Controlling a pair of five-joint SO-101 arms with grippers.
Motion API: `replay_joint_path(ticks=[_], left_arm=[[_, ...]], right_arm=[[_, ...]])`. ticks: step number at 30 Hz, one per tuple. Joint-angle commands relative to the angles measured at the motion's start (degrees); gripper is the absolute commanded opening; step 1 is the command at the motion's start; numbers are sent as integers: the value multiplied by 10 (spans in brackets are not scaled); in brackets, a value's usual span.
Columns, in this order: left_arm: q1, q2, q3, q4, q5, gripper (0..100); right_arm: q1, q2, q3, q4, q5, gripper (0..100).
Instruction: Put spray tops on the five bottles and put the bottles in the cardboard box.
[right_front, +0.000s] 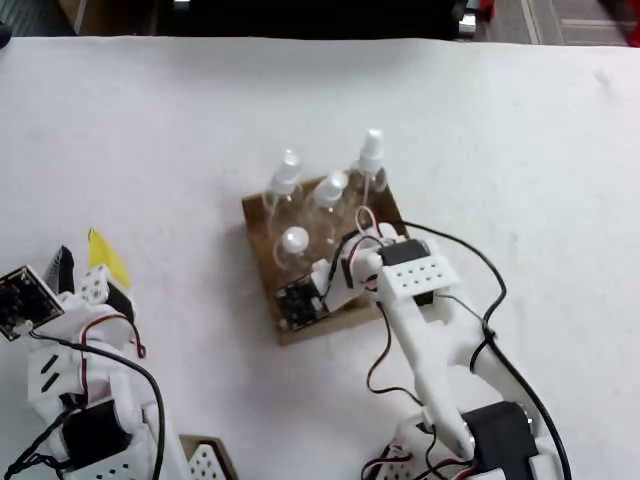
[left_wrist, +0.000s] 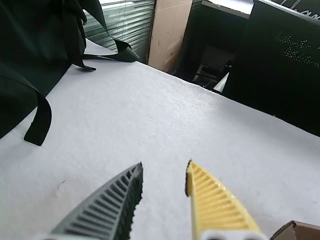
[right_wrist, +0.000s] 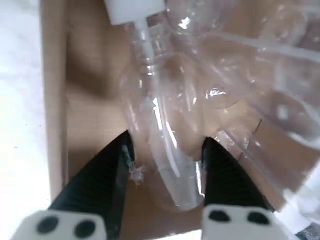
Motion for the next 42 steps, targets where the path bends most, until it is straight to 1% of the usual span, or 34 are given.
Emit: replay_joint_path(ticks=[1, 7, 11, 18, 20, 22, 24, 26, 28, 32, 35, 39, 42], left_arm=[[-2, -7, 0, -20, -7, 139], [-2, -7, 0, -20, -7, 139], [-2, -7, 0, -20, -7, 139], [-2, -7, 0, -20, -7, 139], [-2, -7, 0, -20, -7, 139], [-2, -7, 0, -20, -7, 139], [-2, -7, 0, -20, -7, 139], [-2, -7, 0, -20, -7, 139], [-2, -7, 0, -20, -7, 139], [-2, -7, 0, -20, -7, 139], [-2, -7, 0, -20, -7, 139], [-2, -7, 0, -20, -7, 139], [-2, -7, 0, -20, -7, 139]], right_arm=[[6, 4, -9, -6, 6, 122], [3, 29, -12, -6, 6, 114], [4, 59, -12, -32, 7, 116], [2, 67, -11, -36, 6, 111], [2, 67, -11, -36, 6, 77], [4, 67, -11, -36, 6, 5], [6, 67, -11, -36, 6, 33], [6, 66, -12, -36, 6, 14], [6, 65, -13, -36, 6, 19], [7, 27, -12, -31, 6, 17], [12, -21, -12, 4, 8, 17], [15, -78, -10, 67, 51, 17], [15, -105, -10, 78, 51, 17]])
